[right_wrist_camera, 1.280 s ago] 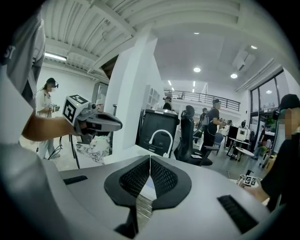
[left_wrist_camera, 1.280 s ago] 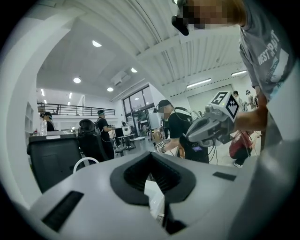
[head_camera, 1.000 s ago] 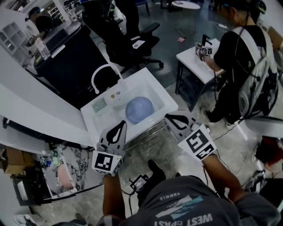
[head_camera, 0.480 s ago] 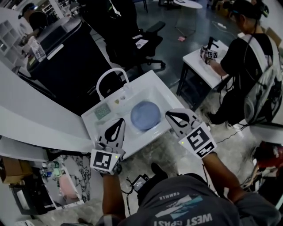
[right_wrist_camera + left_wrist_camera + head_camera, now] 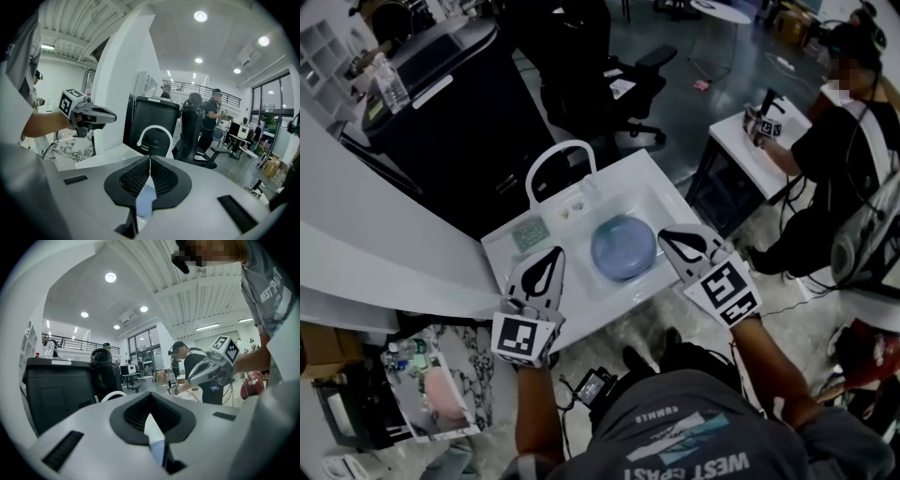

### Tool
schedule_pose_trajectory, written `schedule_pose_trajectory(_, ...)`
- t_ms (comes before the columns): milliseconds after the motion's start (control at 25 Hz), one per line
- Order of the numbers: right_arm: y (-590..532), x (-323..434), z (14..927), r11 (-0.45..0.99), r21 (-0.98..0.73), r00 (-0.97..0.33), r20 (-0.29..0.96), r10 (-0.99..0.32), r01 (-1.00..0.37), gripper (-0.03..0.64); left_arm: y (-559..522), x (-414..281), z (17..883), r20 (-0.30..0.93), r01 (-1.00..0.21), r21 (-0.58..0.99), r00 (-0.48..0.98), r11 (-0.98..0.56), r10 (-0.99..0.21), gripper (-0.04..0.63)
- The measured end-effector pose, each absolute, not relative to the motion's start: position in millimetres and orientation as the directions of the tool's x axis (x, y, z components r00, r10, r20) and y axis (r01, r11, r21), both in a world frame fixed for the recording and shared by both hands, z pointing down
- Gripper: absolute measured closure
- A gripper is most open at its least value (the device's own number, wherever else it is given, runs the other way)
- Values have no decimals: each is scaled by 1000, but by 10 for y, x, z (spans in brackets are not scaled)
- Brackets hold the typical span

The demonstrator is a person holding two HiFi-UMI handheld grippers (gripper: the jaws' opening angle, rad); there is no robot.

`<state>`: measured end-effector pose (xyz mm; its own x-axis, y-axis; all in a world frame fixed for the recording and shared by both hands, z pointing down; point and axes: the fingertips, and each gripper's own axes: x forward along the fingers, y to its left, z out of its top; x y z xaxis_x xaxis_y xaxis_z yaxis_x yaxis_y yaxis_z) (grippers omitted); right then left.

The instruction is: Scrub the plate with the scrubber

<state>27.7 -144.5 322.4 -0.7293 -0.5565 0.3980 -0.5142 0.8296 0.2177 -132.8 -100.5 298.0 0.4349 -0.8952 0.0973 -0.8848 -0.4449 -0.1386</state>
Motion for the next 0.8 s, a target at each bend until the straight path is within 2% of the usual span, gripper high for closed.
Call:
schedule_pose_trajectory(400, -2040, -35, 3664, 882, 172, -753, 464, -466, -439, 586, -1257, -1827, 3297, 173, -937, -128, 302, -326, -937, 594)
schedule_pose_trajectory(800, -2713, -384, 4330, 924, 115, -751, 550, -366, -366, 584, -1656, -2309, 4073, 321, -955, -186, 163, -231, -933, 591)
